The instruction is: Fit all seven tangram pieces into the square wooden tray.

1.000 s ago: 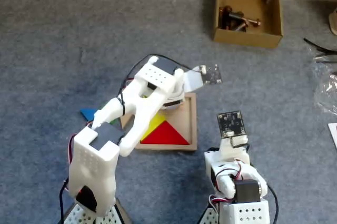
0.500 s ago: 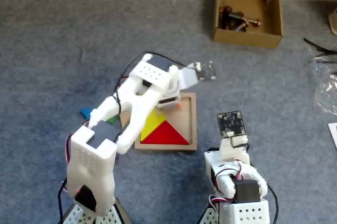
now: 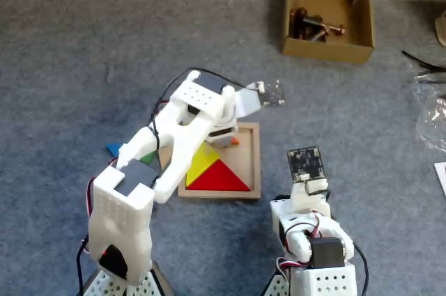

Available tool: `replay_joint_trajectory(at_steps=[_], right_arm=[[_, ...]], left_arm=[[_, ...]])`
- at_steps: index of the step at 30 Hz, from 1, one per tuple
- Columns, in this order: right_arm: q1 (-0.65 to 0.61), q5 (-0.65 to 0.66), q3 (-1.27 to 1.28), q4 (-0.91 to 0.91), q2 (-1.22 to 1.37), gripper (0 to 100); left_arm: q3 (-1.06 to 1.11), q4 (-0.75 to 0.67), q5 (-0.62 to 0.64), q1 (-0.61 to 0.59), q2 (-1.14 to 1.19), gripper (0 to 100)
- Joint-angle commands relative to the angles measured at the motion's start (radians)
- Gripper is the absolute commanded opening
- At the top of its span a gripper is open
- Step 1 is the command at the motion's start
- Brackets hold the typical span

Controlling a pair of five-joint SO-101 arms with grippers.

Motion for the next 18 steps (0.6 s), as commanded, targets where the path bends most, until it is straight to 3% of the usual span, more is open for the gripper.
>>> replay_joint_trajectory(at_steps=[1,7,18], right_arm=[[-0.010,-0.008,0.117,-0.018,-0.008,0.5],[-0.010,-0.008,0.117,-0.018,-0.008,0.5],[-0.010,-0.008,0.117,-0.018,-0.008,0.5]], left_arm=[[-0.030,-0.012,-0.003,-0.008,-0.019,13],[-0.030,-0.012,-0.002,-0.008,-0.019,3],[-0.031,0.038,-0.002,-0.008,-0.019,2]])
